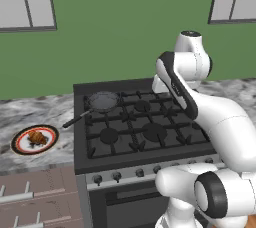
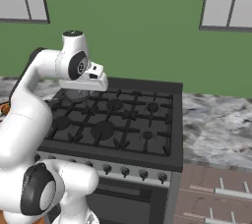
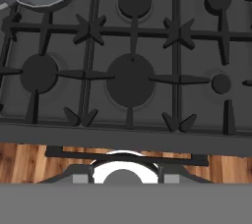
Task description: Pick the croissant and place it on the pan. Then turn on the stove to warm the croissant.
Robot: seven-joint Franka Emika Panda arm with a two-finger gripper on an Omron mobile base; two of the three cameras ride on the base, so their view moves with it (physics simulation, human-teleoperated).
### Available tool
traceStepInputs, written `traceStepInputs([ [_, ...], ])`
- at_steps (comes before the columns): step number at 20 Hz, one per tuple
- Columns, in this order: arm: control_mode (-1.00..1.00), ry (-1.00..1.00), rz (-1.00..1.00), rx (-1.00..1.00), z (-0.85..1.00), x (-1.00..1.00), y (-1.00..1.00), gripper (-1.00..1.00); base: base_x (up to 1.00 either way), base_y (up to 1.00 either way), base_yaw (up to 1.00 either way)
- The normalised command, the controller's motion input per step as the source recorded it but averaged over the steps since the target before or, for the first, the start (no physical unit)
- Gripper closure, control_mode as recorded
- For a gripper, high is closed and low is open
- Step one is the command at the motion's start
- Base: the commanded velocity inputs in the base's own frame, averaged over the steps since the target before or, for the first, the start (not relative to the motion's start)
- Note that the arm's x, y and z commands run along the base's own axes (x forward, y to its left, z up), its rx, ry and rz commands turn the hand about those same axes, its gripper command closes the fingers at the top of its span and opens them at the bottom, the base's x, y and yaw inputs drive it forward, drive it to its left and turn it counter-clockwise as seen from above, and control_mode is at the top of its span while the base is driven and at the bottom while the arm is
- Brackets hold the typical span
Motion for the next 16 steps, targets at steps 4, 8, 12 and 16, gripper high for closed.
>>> traceStepInputs([
  [4,-1.00,0.00,0.01,-0.02,0.00,0.00,0.11,-1.00,0.00,0.00,0.00],
  [8,-1.00,0.00,0.00,-0.02,0.23,0.00,0.49,-1.00,0.00,0.00,0.00],
  [12,-1.00,-0.01,0.00,-0.08,0.22,0.00,0.66,-1.00,0.00,0.00,0.00],
  [16,-1.00,0.00,0.01,-0.02,-0.06,0.00,0.99,-1.00,0.00,0.00,0.00],
])
